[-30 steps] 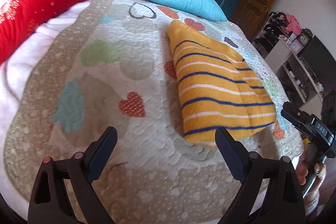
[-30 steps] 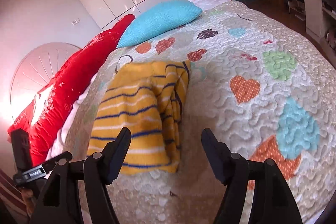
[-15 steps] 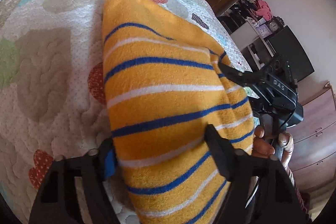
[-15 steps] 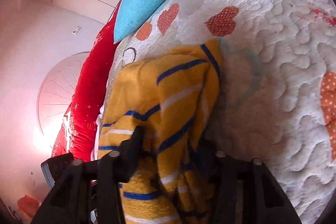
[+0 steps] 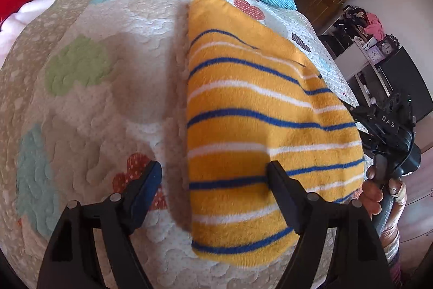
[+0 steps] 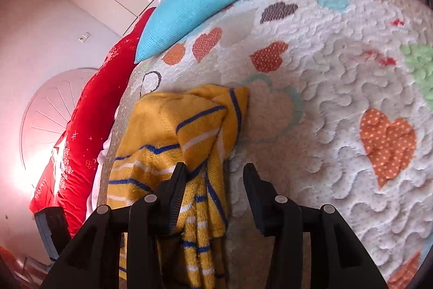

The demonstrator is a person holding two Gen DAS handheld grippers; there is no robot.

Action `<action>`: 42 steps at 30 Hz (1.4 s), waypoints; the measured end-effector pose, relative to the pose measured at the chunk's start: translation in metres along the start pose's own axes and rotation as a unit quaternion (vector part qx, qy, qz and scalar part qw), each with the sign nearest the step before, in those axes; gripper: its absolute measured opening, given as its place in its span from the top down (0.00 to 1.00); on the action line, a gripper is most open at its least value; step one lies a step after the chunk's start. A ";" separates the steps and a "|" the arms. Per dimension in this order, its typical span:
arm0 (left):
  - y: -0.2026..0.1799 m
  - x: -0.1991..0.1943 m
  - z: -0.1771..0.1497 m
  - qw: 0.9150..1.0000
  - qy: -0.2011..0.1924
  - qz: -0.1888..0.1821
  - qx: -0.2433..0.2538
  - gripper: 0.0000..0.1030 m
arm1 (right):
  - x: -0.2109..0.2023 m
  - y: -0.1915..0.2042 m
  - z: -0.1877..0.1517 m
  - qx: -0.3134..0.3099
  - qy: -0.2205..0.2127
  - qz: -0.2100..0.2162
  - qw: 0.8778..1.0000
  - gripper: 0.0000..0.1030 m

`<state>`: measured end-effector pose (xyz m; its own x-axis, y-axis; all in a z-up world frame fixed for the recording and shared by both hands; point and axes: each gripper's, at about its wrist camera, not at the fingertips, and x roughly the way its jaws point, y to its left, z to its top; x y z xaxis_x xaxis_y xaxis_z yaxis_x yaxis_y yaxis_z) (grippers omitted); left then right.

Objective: Fold small clothes

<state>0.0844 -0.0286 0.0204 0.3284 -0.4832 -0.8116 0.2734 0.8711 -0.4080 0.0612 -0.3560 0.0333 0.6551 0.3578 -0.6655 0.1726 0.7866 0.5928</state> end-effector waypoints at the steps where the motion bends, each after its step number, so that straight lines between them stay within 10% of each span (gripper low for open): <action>1: 0.003 -0.005 -0.005 1.000 -0.006 0.003 -0.001 0.23 | -0.012 0.009 -0.001 -0.019 -0.012 -0.008 1.000 0.53; 9: 0.000 -0.051 -0.048 0.996 -0.061 0.065 0.000 0.23 | -0.028 0.080 -0.041 -0.116 0.005 0.071 0.991 0.53; 13: -0.007 -0.088 -0.069 0.988 -0.112 0.105 0.007 0.23 | 0.009 0.057 -0.068 -0.046 0.057 0.060 0.996 0.53; 18: -0.005 -0.140 -0.099 0.964 -0.221 0.148 0.022 0.01 | -0.007 0.041 -0.110 -0.027 0.061 0.077 0.995 0.53; 25: 0.011 -0.170 -0.118 0.953 -0.255 0.165 0.011 0.01 | -0.044 0.102 -0.107 -0.133 0.014 0.028 0.991 0.50; 33: 0.010 -0.192 -0.129 0.915 -0.306 0.262 0.004 0.01 | 0.046 0.157 -0.135 -0.191 0.074 0.044 0.978 0.48; 36: 0.012 -0.205 -0.134 0.895 -0.334 0.297 0.004 0.00 | 0.044 0.176 -0.164 -0.264 0.056 0.010 0.963 0.41; 42: 0.013 -0.224 -0.142 0.883 -0.373 0.285 -0.007 0.00 | 0.006 0.161 -0.179 -0.246 0.081 0.042 0.965 0.38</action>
<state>-0.1143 0.1034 0.1377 0.9142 0.1152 -0.3886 -0.1383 0.9899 -0.0320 -0.0388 -0.1368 0.0432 0.5203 0.4740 -0.7104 -0.2723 0.8805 0.3880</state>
